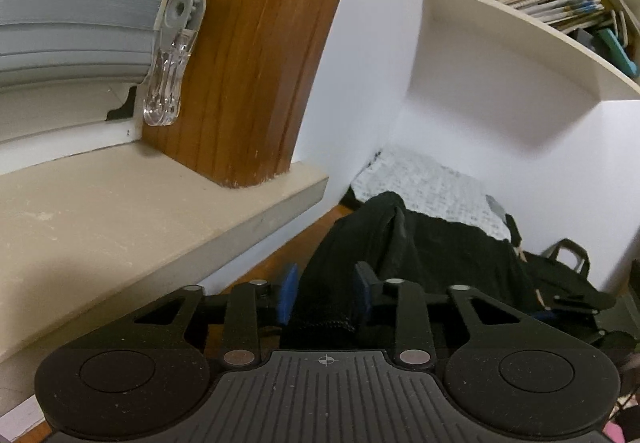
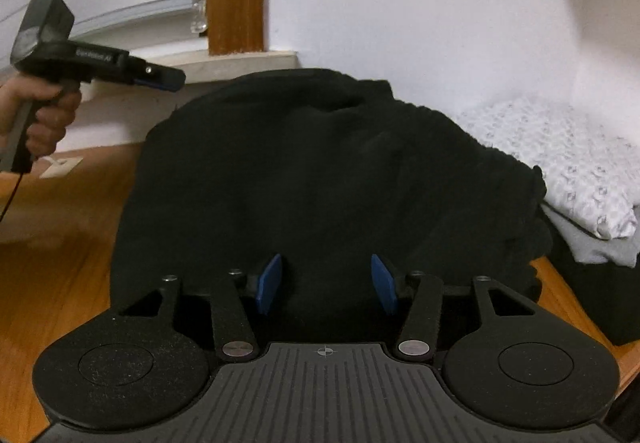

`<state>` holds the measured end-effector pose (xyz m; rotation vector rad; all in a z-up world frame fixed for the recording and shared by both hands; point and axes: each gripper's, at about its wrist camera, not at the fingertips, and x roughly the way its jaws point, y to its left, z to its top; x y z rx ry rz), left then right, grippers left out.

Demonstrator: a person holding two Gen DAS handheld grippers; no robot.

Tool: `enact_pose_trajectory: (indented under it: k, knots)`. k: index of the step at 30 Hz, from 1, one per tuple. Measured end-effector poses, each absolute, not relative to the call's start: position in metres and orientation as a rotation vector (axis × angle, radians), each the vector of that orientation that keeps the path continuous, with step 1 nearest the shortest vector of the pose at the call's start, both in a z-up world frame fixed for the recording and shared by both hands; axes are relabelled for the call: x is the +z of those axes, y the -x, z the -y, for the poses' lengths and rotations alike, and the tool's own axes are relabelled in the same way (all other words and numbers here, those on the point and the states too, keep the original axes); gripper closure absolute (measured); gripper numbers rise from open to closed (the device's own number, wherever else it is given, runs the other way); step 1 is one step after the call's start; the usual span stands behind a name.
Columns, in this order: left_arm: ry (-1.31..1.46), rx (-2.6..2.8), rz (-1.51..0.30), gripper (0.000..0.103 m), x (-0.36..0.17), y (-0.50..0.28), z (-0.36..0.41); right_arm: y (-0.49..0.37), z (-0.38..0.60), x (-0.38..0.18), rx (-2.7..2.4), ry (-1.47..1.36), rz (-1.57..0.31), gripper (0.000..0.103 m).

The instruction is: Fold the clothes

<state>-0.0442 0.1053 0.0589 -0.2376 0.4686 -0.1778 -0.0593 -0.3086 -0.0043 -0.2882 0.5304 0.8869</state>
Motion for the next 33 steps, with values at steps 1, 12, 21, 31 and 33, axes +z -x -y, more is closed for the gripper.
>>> enact_pose_trajectory:
  k: [1, 12, 21, 31, 33]
  knots:
    - [0.231, -0.183, -0.473, 0.061, 0.059, 0.044, -0.104, 0.058, 0.308, -0.002, 0.893, 0.309, -0.536, 0.054]
    - [0.216, -0.230, -0.512, 0.061, 0.049, 0.042, -0.090, 0.037, 0.340, 0.020, 0.994, 0.459, -0.618, 0.054]
    - [0.244, -0.278, -0.523, 0.027, 0.042, 0.040, -0.076, 0.025, 0.366, 0.020, 1.004, 0.387, -0.602, 0.053]
    - [0.251, -0.239, -0.523, 0.014, 0.039, 0.037, -0.067, 0.035, 0.371, 0.025, 0.934, 0.152, -0.559, 0.028]
    - [0.242, -0.241, -0.504, 0.010, 0.043, 0.040, -0.064, 0.044, 0.385, 0.029, 0.905, 0.071, -0.517, 0.012]
